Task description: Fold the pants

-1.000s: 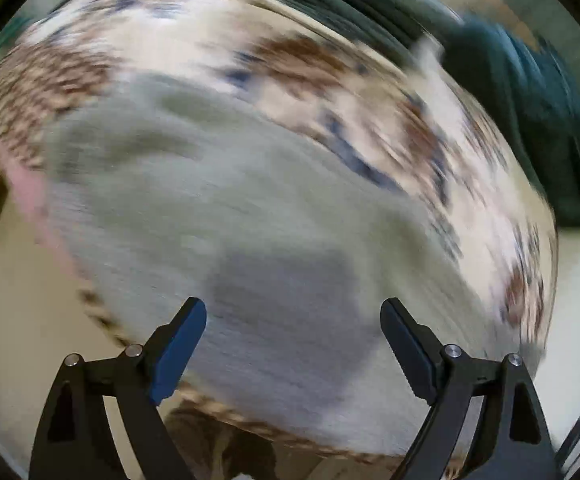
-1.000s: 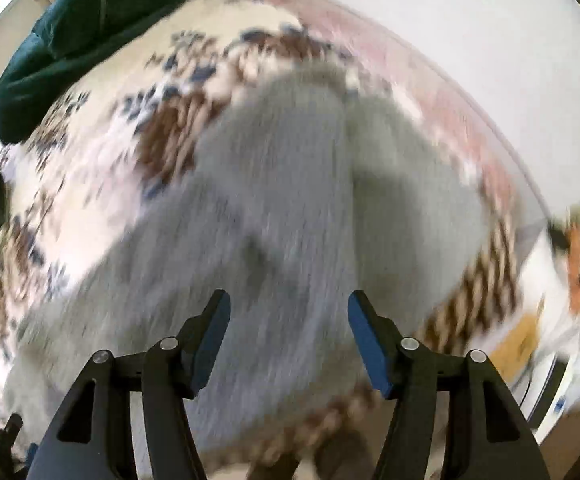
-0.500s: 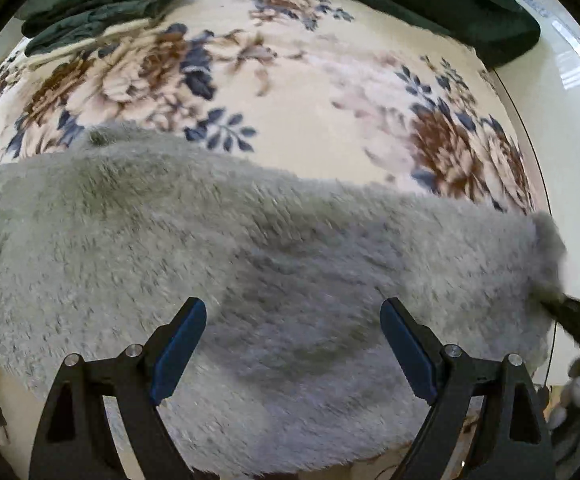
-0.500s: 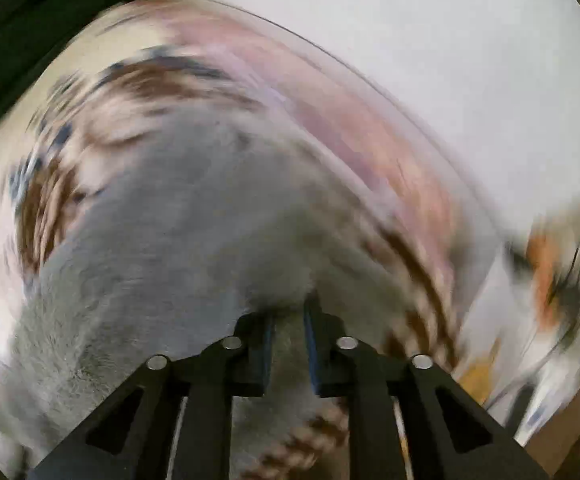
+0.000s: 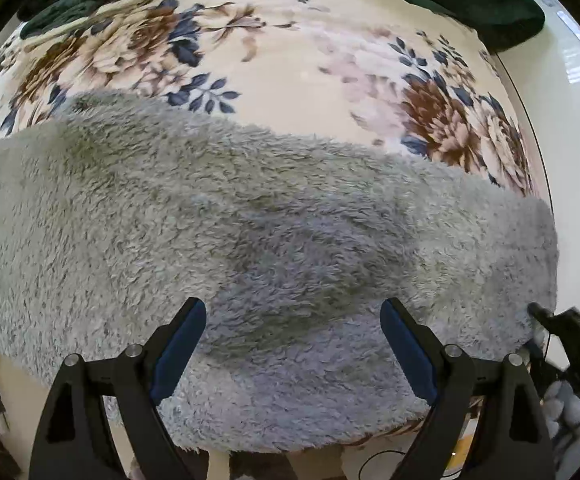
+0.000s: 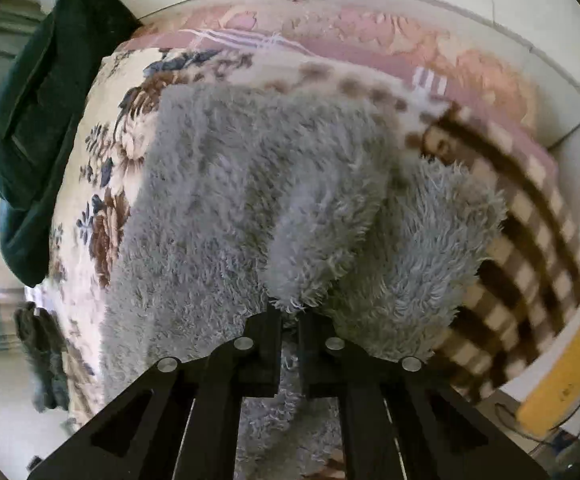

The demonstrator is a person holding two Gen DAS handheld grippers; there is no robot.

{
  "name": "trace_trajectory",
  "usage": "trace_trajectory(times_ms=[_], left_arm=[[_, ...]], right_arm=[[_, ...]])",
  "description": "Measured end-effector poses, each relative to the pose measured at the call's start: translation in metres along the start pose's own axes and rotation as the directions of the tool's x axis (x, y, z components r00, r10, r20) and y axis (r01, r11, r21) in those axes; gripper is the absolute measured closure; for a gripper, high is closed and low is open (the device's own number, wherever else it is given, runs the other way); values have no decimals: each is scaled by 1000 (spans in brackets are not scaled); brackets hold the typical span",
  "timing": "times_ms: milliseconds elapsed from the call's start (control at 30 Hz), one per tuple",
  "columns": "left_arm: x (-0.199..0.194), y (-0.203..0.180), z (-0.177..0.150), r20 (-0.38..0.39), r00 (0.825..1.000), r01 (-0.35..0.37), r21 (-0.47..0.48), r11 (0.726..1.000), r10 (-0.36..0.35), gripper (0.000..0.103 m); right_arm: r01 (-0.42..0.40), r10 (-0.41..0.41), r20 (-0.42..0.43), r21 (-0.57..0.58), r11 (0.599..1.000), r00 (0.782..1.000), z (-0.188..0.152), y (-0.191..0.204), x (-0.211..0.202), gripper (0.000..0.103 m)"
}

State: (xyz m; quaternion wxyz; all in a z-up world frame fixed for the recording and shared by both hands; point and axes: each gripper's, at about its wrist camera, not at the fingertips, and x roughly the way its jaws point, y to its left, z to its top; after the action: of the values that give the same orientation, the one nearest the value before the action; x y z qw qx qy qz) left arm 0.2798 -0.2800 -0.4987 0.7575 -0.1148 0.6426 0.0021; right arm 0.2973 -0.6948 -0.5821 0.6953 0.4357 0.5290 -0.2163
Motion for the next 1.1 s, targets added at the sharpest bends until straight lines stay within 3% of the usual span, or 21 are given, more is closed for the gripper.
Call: trace_trajectory(times_ms=[100, 200, 267, 333, 367, 400, 600, 700, 767, 800, 867, 933, 967, 1000, 1033, 1100], left_arm=[[-5, 2, -1, 8, 1000, 3, 4, 1000, -3, 14], [-11, 9, -6, 6, 1000, 12, -5, 1000, -12, 14], [-11, 12, -11, -7, 1000, 17, -14, 1000, -17, 14], [-8, 13, -16, -16, 1000, 9, -9, 1000, -10, 14], [-5, 13, -18, -25, 1000, 5, -6, 1000, -5, 14], [-2, 13, -19, -33, 999, 6, -9, 1000, -7, 14], [8, 5, -21, -43, 999, 23, -4, 1000, -23, 14], [10, -10, -14, -32, 998, 46, 0, 999, -46, 14], [14, -28, -7, -24, 998, 55, 29, 998, -55, 14], [18, -40, -2, -16, 998, 60, 50, 997, -59, 14], [23, -57, 5, -3, 998, 61, 86, 994, -61, 14], [32, -79, 11, 7, 998, 63, 147, 987, -65, 14], [37, -85, 13, 10, 998, 55, 172, 984, -58, 14], [46, -92, 15, 2, 999, 44, 196, 980, -45, 14], [51, -95, 16, -5, 999, 42, 203, 978, -42, 14], [64, -96, 19, -24, 1000, 23, 211, 977, -18, 14]], right_arm=[[20, -19, 88, -9, 1000, 996, -5, 4, -38, 97], [44, -47, 114, 29, 999, 992, -11, -10, -68, 97], [66, -66, 44, 1, 998, 997, -16, -20, -63, 96], [91, -90, -83, 3, 996, 992, -20, -35, -44, 81], [110, -106, -131, 24, 994, 986, -21, -43, -36, 78], [97, -89, -134, 53, 994, 987, -21, -49, -36, 72], [49, -55, 36, 132, 990, 998, -3, -61, -67, 65], [47, -54, 50, 131, 990, 997, 17, -59, -57, 64], [55, -61, 42, 132, 990, 997, 25, -62, -48, 67], [25, -35, 78, 129, 991, 996, 28, -62, -49, 100], [60, -73, 158, 85, 995, 985, 32, -57, -59, 98], [79, -84, 169, 36, 996, 982, 42, -54, -54, 97], [72, -77, 139, 38, 997, 987, 46, -56, -48, 95], [57, -62, 111, 49, 997, 992, 47, -61, -46, 85], [27, -34, 101, 64, 998, 994, 45, -66, -47, 68], [-19, 10, 119, 73, 997, 993, 41, -73, -53, 49]])
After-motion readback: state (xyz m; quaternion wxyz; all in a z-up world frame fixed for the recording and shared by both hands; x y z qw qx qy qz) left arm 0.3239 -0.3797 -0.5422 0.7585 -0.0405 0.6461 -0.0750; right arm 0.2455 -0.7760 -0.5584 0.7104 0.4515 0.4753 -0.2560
